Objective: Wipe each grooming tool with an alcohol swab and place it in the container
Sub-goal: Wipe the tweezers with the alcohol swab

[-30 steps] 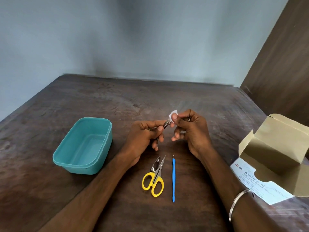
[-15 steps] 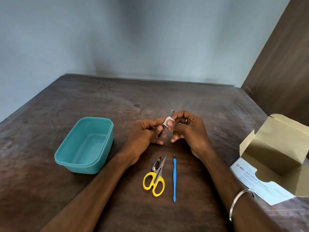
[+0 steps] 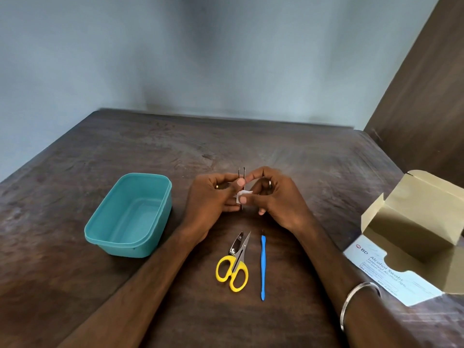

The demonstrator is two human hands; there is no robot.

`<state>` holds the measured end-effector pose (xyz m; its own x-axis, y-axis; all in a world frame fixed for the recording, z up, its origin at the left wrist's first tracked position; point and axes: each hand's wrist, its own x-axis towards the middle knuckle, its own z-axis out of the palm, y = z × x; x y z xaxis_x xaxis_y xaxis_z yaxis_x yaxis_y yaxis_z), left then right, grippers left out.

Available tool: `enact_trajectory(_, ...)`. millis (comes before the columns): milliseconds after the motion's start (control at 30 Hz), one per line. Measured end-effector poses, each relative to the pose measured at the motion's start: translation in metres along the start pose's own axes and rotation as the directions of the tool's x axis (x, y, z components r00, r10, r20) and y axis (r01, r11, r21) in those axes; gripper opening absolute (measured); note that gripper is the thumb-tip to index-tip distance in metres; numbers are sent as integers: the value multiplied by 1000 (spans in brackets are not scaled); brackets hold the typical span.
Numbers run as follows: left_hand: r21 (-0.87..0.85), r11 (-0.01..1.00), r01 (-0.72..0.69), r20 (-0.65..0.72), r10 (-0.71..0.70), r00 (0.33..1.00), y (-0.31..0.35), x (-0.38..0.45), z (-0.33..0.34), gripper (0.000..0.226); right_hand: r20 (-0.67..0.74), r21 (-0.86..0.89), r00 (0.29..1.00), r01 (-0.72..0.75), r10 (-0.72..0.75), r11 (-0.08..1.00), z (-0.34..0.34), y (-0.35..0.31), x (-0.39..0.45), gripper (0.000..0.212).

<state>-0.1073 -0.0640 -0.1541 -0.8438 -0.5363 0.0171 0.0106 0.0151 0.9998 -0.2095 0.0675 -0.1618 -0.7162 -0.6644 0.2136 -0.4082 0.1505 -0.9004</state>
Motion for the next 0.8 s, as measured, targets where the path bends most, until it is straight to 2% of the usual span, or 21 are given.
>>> enact_trajectory(133,-61,998,-13,-68,9,998,2,0,2,22,18,-30,1000,-5,5,1000,0,1,0,32)
enact_trajectory(267,-94,994,-54,-171,38,984,3,3,-1,17,-74,94,995,-65,72,993,-2,1,1,19)
enact_trajectory(433,-165,984,-61,-161,34,986,3,4,-4,25,-150,23,985,-83,85,996,1,-2,-1,7)
enact_trajectory(533,-154,984,-87,-130,67,989,2,4,-2,34,-134,-4,987,-85,84,996,3,-4,-2,8)
enact_trajectory(700,-93,990,-108,-157,93,983,1,3,-2,21,-52,-53,997,-59,56,997,4,-9,-5,10)
enact_trajectory(800,-20,991,-134,-183,128,975,0,4,-3,20,-22,-36,999,-44,43,998,4,-12,-6,10)
